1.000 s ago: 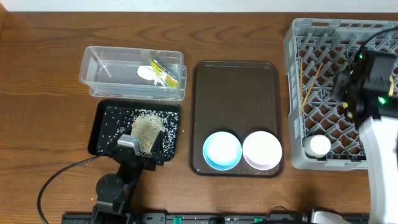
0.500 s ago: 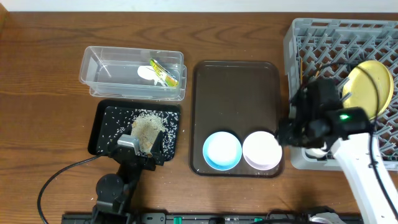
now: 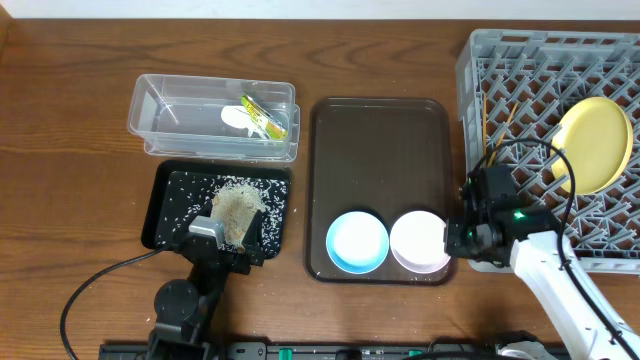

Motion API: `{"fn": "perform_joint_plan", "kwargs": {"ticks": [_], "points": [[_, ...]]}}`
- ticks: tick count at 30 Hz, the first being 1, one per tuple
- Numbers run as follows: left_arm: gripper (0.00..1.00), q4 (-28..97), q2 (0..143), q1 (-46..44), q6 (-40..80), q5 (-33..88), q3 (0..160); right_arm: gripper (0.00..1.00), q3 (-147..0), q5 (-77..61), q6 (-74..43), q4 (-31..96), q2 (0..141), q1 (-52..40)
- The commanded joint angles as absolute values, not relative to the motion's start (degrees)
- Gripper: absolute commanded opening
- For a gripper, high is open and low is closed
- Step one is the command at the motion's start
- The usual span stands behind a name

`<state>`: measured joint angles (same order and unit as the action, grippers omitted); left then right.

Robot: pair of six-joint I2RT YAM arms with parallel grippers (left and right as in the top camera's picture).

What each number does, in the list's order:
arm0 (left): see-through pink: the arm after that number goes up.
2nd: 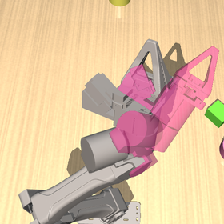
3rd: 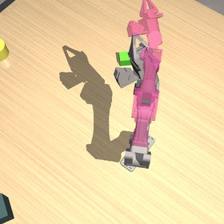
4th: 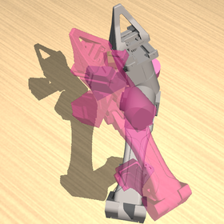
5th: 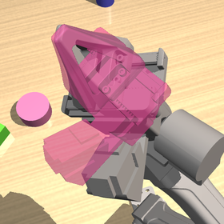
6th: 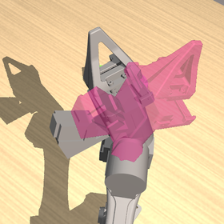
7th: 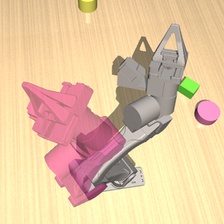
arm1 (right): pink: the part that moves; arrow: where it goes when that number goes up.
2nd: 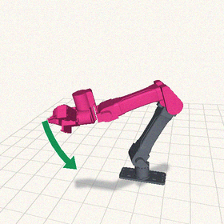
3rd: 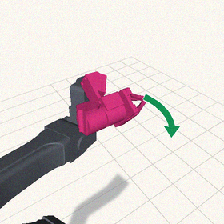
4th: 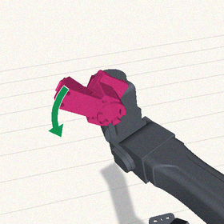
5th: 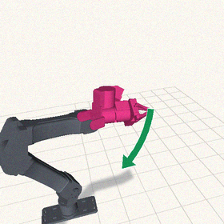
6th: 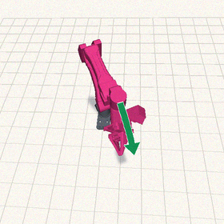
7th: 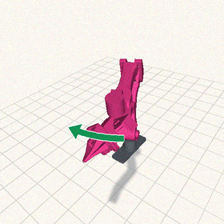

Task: Sort waste into correct bins and load items into the dishwasher rack
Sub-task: 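Grasp the rim of the pink bowl with the right gripper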

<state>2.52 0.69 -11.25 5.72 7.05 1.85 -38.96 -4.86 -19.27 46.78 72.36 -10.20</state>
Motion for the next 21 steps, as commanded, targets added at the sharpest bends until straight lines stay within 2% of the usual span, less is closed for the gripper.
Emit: {"fn": "perform_joint_plan", "kwargs": {"ticks": [1,5,7,16,21], "points": [[0.93,3.31,0.23,-10.94,4.95,6.81,0.23,0.26,-37.39,-7.84,-19.9,45.58,72.44,-10.96],[0.93,3.31,0.23,-10.94,4.95,6.81,0.23,0.15,-37.32,-8.01,-19.9,44.84,72.44,-10.96],[0.93,3.33,0.23,-10.94,4.95,6.81,0.23,0.01,-37.52,-8.01,-19.88,43.64,72.42,-10.96],[0.93,3.31,0.23,-10.94,4.95,6.79,0.23,0.01,-42.61,-7.01,-19.92,43.51,72.31,-10.9],[0.93,3.31,0.23,-10.94,4.95,6.81,0.23,0.01,-45.89,-0.03,-19.92,45.74,72.14,-10.9]]}}
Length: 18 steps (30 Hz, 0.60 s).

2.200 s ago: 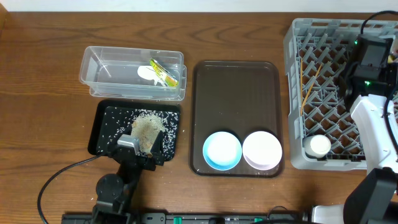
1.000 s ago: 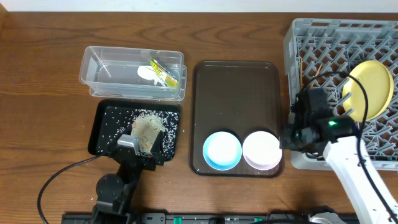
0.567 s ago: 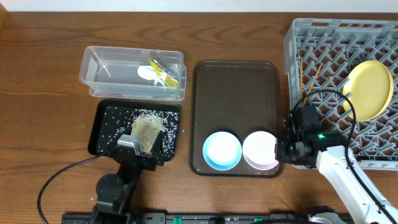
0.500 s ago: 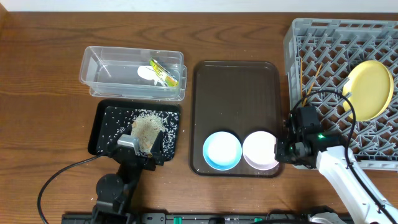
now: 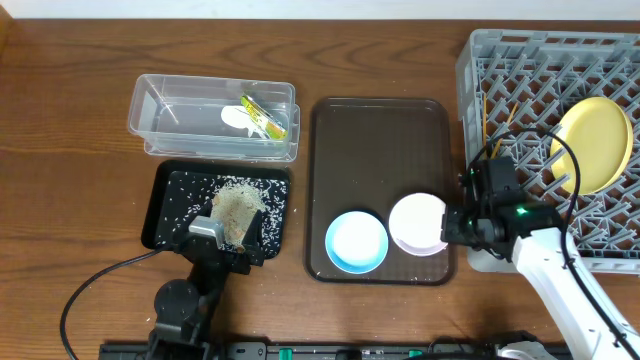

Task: Sort waste into correct bins and load items into the dishwasher rack
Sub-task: 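Grasp the rim of the pink bowl with the right gripper, then lift the pink bowl and set it upright in the dish rack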

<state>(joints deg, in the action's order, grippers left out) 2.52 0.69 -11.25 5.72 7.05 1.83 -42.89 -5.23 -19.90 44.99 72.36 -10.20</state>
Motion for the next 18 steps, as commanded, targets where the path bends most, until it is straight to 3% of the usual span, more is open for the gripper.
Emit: {"fn": "perform_joint_plan", "kwargs": {"ticks": [1,8,18], "points": [[0.93,3.31,0.23,-10.94,4.95,6.81,0.23,0.01,-47.24,1.89,-19.9,46.59,71.92,-10.9],[0.93,3.31,0.23,-10.94,4.95,6.81,0.23,0.01,-59.0,19.79,-19.9,53.06,68.51,-10.9],[0.93,3.33,0.23,-10.94,4.95,6.81,0.23,0.01,-62.81,55.42,-19.62,48.25,65.67,-10.9]]}}
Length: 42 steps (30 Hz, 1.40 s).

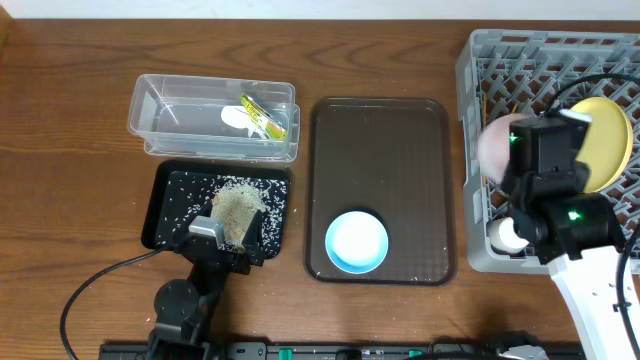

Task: Sort waste into correct bins and load items into the dishwasher rack
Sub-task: 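Lift the pink bowl and set it upright in the dish rack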

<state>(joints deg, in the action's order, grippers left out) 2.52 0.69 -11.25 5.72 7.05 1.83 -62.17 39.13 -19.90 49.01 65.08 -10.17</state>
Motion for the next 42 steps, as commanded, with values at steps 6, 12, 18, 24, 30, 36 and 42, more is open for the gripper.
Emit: {"fn": "perform_joint_plan", "kwargs": {"ticks": [6,12,18,24,30,36,42], "points": [[0.93,3.31,0.23,-10.94,4.95,6.81,0.23,0.01,-62.81,62.59,-17.17,43.94,68.9,-10.9],[0.93,3.31,0.23,-10.94,4.95,6.79,0.23,0.01,-62.81,63.59,-11.51,40.45,75.4,-10.87],[0.93,3.33,0.23,-10.94,4.95,6.81,0.23,0.01,-62.81,65.01,-1.65,33.54,82.61,-10.57],[0.93,3.33,0.23,-10.94,4.95,6.81,0.23,0.01,-62.81,69.47,7.27,29.65,87.66,-10.52],[0.93,3.33,0.23,-10.94,4.95,6.81,0.23,0.01,-62.81,65.58,8.29,30.48,88.51,-11.03],[0.93,3.31,0.23,-10.94,4.95,6.81,0.23,0.01,-62.76,55.48,7.49,35.27,88.79,-11.18],[0.93,3.31,0.23,-10.94,4.95,6.81,0.23,0.01,-62.76,56.69,7.35,37.56,88.95,-11.33]]}}
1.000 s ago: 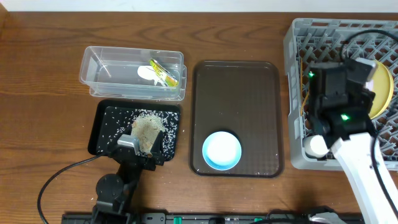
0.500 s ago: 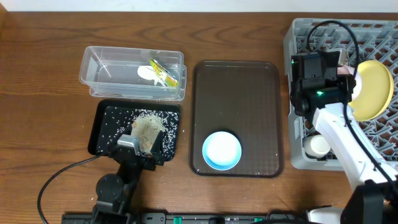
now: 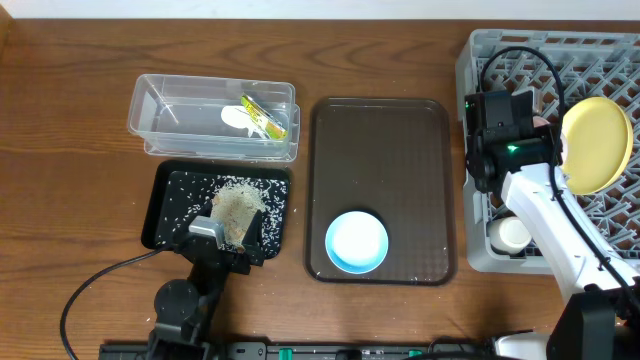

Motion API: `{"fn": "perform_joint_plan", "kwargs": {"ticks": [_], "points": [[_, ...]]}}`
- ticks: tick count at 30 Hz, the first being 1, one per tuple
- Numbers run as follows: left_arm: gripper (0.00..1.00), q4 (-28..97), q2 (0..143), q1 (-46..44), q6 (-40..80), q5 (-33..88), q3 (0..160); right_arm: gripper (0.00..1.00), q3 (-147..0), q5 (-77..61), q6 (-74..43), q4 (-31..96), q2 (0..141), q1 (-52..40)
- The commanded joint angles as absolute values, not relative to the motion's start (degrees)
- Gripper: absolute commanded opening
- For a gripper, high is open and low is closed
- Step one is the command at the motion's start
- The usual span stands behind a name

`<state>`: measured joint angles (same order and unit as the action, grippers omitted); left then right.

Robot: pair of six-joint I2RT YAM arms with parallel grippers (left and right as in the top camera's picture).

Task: Sort waste into correct bins and load items into the dishwasher rack
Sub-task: 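Lift the pink bowl and set it upright in the dish rack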

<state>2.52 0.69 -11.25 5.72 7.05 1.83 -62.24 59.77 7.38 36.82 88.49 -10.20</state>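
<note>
My right gripper (image 3: 545,135) is over the grey dishwasher rack (image 3: 560,60), just left of the upright yellow plate (image 3: 597,145). It looks shut on the pink bowl (image 3: 548,138). Only a thin pink edge of that bowl shows beside the wrist, held on edge. A blue bowl (image 3: 357,241) sits alone on the brown tray (image 3: 380,140). My left gripper (image 3: 222,240) rests at the near edge of the black bin (image 3: 165,215). That bin holds rice and brown scraps, and the gripper's jaws are too small to read.
A clear bin (image 3: 150,125) at the back left holds a white and yellow wrapper (image 3: 255,118). A small white round item (image 3: 513,234) lies in the rack's near left corner. The right arm's cable loops over the rack's back rows.
The right gripper has moved with the pink bowl further back and lower into the rack, close against the yellow plate. The bowl is now mostly hidden. The left arm has not moved.
At first the right gripper was at the pink bowl's right rim on the brown tray, next to the blue bowl. Then the bowl was shifted and tilted up. Later it was held above the rack's left side. Now it is down beside the yellow plate.
</note>
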Motion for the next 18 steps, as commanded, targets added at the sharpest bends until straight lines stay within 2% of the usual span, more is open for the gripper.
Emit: {"fn": "perform_joint_plan", "kwargs": {"ticks": [1,7,18], "points": [[0.93,3.31,0.23,-10.94,4.95,6.81,0.23,0.01,-62.76,57.84,7.35,37.5,88.95,-11.33],[0.93,3.31,0.23,-10.94,4.95,6.81,0.23,0.01,-62.76,68.55,7.4,36.86,88.92,-11.31],[0.93,3.33,0.23,-10.94,4.95,6.79,0.23,0.01,-62.76,68.23,11.33,32.58,88.95,-11.03]]}}
